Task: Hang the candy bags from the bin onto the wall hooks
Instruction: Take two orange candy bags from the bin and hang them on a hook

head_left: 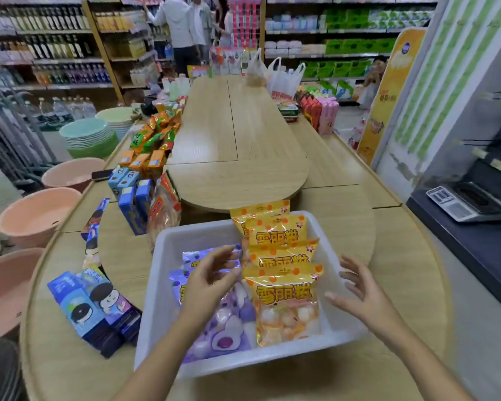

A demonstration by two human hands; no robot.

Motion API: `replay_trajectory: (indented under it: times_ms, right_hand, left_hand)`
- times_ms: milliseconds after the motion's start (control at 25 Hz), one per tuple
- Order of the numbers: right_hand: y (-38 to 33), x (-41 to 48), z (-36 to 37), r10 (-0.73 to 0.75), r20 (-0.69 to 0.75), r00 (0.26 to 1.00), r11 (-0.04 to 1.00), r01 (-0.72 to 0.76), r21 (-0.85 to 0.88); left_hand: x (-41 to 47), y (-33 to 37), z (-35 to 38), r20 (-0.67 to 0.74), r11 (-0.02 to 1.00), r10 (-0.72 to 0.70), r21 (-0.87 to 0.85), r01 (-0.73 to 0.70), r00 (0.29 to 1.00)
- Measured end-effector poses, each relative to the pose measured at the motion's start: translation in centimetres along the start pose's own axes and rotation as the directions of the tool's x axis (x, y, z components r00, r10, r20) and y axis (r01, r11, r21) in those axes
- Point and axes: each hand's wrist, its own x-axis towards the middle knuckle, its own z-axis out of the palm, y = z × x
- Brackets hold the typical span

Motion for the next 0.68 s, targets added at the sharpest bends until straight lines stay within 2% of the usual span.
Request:
replay_trajectory:
  times_ms: [80, 160, 240, 320, 400, 480, 600, 680]
  right_hand:
    - [0.3, 1.8, 1.5, 0.008, 0.110, 0.994, 0.999, -0.003, -0.043]
    - [1.2, 3.3, 3.0, 0.033, 0.193, 0.981, 0.997, -0.018, -0.077]
    - [2.9, 4.1, 3.8, 0.058, 0.178, 0.982, 0.997, -0.050, -0.052]
    - [3.8, 4.3, 3.8, 0.064, 0.134, 0.989, 0.997, -0.057, -0.055]
    - [4.1, 4.4, 3.9, 0.078, 0.145, 0.986, 0.996, -0.070, -0.063]
    - [4.4, 4.4, 4.0, 0.093, 0.192, 0.977, 0.994, -0.079, -0.080]
    - [4.4, 4.4, 4.1, 0.116, 0.222, 0.968, 0.993, -0.110, -0.039]
    - [4.3, 4.3, 4.2, 0.125, 0.222, 0.967, 0.992, -0.122, -0.027]
  left_hand:
    - [3.2, -0.5, 2.8, -0.011, 0.999, -0.024, 0.033, 0.024, 1.000]
    - [6.2, -1.4, 4.9, 0.003, 0.988, -0.124, 0.088, 0.123, 0.992]
    - [7.8, -3.1, 5.4, -0.045, 0.968, -0.202, 0.145, 0.206, 0.978]
    - [8.8, -4.3, 4.9, -0.068, 0.954, -0.260, 0.133, 0.267, 0.963]
    - [9.5, -4.9, 4.4, 0.058, 0.915, -0.394, 0.118, 0.385, 0.917]
    - [9.9, -5.4, 4.2, 0.193, 0.859, -0.503, 0.219, 0.462, 0.842]
    - [10.7, -5.7, 4.6, 0.224, 0.800, -0.557, 0.402, 0.445, 0.800]
    - [10.9, -5.9, 5.2, 0.249, 0.776, -0.524, 0.534, 0.336, 0.815]
